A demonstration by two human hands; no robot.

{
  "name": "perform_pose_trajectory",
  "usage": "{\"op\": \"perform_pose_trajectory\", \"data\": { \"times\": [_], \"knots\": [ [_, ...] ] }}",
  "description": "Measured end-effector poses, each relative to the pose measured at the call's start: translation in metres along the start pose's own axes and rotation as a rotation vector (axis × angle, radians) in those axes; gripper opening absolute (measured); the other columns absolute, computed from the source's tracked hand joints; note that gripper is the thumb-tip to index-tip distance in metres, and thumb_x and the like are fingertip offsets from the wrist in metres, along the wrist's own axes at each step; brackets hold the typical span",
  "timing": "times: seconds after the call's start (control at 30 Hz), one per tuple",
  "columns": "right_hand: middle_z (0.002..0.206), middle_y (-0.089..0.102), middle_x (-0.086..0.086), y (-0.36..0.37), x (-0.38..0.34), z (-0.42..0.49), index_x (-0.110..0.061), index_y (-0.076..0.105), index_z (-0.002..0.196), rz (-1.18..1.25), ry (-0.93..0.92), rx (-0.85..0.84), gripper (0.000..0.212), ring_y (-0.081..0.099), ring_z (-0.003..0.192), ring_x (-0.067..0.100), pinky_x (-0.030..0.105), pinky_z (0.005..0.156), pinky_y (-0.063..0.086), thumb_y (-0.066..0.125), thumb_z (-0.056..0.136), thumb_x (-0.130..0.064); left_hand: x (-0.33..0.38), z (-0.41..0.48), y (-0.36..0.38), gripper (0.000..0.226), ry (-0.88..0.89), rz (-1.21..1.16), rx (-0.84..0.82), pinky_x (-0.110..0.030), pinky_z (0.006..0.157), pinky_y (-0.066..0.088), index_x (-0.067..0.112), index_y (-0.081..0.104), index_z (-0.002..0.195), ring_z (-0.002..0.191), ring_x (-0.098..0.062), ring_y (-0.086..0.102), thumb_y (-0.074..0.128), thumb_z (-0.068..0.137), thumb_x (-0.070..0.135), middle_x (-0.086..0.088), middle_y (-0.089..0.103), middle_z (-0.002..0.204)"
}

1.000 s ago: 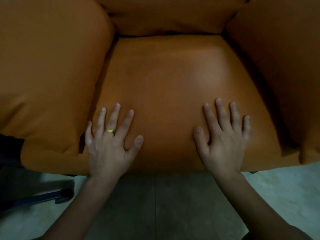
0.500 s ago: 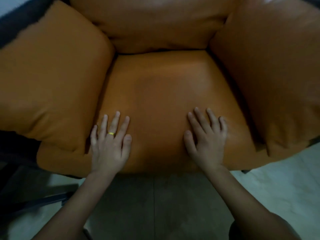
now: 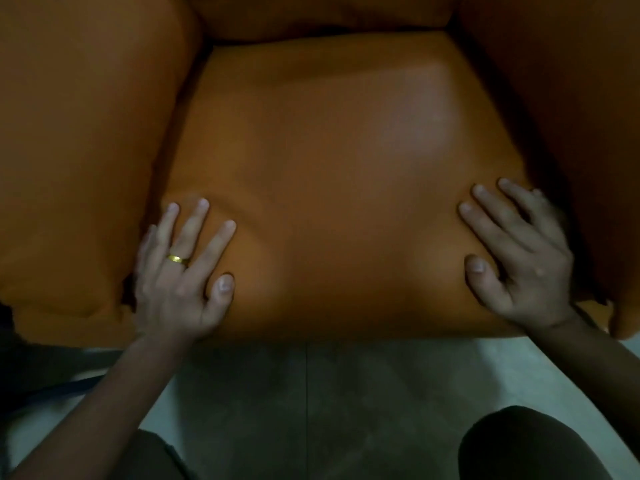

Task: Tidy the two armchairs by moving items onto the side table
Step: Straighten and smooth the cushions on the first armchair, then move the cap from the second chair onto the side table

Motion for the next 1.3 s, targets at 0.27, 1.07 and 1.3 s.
{"op": "perform_pose_trajectory", "data": {
  "times": [0.27, 1.07, 1.3],
  "knots": [
    [0.139, 0.055, 0.016, -0.001, 0.000, -0.007, -0.006, 0.061, 0.131, -0.018, -0.010, 0.011, 0.054, 0.048, 0.133, 0.042, 0.058, 0.113, 0.032, 0.036, 0.100, -0.043, -0.007, -0.007, 0.009, 0.059, 0.022, -0.008, 0.052, -0.049, 0.120, 0.020, 0.032, 0.038, 0.154, 0.150, -0.036, 0.031, 0.026, 0.100, 0.051, -0.010, 0.037, 0.160],
    [0.118, 0.064, 0.008, -0.271, -0.175, 0.013, -0.023, 0.034, 0.156, 0.534, 1.287, -0.868, 0.054, 0.061, 0.080, 0.016, 0.029, 0.072, 0.048, 0.045, 0.104, -0.033, 0.117, -0.017, -0.323, 0.050, -0.564, -0.299, -1.086, -0.040, 0.094, 0.051, 0.022, 0.042, 0.152, 0.121, -0.028, 0.059, 0.046, 0.103, 0.028, -0.008, 0.060, 0.139],
    [0.105, 0.075, 0.009, -0.455, -0.221, 0.014, -0.027, 0.053, 0.141, 0.507, 1.426, -0.738, 0.043, 0.069, 0.085, 0.023, 0.038, 0.078, 0.054, 0.055, 0.099, -0.026, 0.174, 0.012, -0.449, 0.040, -0.628, -0.677, -1.100, -0.035, 0.098, 0.050, 0.024, 0.054, 0.144, 0.125, -0.022, 0.059, 0.050, 0.105, 0.034, -0.003, 0.060, 0.141]
  ]
}}
Point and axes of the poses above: each hand's wrist, its own z-axis towards the middle knuckle, its own y-axis out of the palm, x = y × z, the point moved 6 cm from there along z, towards the middle knuckle
